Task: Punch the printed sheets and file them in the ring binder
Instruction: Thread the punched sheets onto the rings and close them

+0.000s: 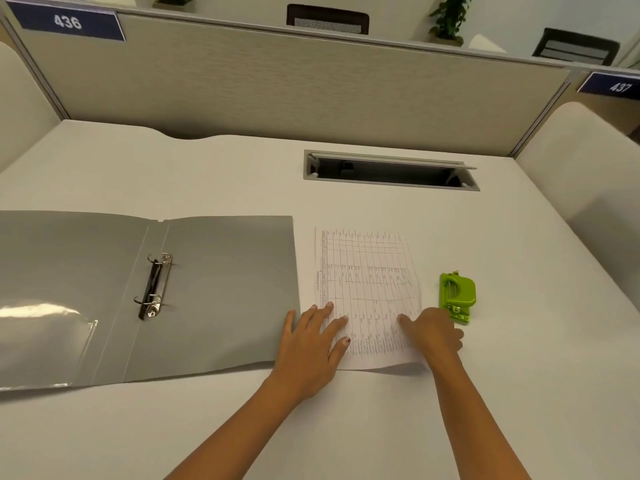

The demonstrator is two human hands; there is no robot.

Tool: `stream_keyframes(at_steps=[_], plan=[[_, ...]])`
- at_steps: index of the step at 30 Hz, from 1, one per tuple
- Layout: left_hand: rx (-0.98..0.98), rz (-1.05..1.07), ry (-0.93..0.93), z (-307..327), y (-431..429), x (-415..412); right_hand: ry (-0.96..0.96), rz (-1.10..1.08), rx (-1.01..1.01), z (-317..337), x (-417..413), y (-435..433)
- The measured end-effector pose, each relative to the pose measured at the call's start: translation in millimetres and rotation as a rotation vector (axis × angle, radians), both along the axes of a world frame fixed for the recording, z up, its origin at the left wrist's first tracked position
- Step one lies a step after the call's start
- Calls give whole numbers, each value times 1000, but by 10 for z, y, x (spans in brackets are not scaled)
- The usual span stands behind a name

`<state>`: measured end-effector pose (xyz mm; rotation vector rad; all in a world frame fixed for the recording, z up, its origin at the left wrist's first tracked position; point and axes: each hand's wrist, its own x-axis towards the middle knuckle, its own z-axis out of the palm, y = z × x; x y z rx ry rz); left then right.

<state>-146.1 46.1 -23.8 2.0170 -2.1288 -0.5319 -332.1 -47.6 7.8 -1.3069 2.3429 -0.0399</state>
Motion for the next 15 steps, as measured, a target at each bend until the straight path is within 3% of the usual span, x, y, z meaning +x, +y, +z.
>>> stream_keyframes(at_steps=[8, 12, 15], plan=[[25, 27, -44, -38, -3, -56, -541, 68, -125, 163, -83, -21], [14, 51, 21, -13, -11, -72, -373, 235, -356, 311, -133, 84], [-2, 186, 359, 90, -101, -41, -350, 272, -514, 436, -142, 136]])
